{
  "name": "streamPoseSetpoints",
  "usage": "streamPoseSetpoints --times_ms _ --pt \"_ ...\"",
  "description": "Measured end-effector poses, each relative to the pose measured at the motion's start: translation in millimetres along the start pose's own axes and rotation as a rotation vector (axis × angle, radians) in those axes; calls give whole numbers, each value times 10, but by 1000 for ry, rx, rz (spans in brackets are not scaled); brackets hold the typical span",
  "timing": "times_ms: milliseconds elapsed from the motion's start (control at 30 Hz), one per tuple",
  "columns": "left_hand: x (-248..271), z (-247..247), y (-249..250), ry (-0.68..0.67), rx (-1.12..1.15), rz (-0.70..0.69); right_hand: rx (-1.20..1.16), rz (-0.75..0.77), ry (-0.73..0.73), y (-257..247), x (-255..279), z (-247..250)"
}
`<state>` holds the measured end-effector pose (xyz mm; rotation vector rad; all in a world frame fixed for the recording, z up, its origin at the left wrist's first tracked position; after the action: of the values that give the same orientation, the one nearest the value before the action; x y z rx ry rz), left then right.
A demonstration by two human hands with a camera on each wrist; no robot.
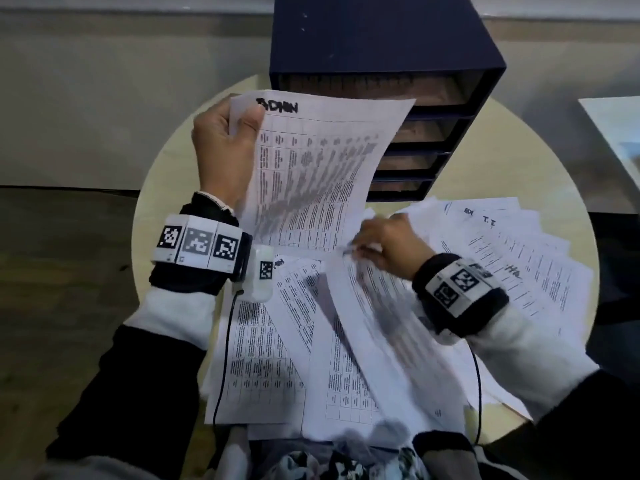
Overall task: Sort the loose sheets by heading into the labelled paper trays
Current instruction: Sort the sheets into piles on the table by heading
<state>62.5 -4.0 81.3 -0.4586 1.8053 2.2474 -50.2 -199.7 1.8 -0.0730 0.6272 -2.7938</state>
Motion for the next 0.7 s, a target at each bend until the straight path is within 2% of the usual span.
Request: streamPoseSetpoints --times_ms 67,100,200,300,367,500,600,700 --pt "75 -118 76 -66 48 15 -23 39 354 -47 -84 282" --pt "117 -189 105 -113 67 14 9 50 483 -74 -136 409" --pt "248 -365 202 -286 75 -41 109 72 695 -175 -293 713" --pt "277 -404 253 -365 82 -54 65 69 661 -224 -390 867" --pt "272 -377 269 -375 140 10 -9 58 628 -225 -398 881" --pt "380 -340 208 -446 208 122 -178 4 725 -255 -329 1013" --pt "482 -313 48 -508 101 244 -250 14 696 -268 -283 1133" --pt "538 -191 -349 -435 -45 488 -255 51 629 -220 -263 1246"
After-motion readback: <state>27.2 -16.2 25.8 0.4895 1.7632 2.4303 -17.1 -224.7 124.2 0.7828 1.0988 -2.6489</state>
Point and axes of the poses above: each hand's wrist, its own x-axis away from the middle knuckle, its own z-axis out of the back of the hand, y = z × x, the point moved 1 cm from there along -x, towards the middle knuckle, and after that the axes turned 1 degree about x, right-handed, at the moved point
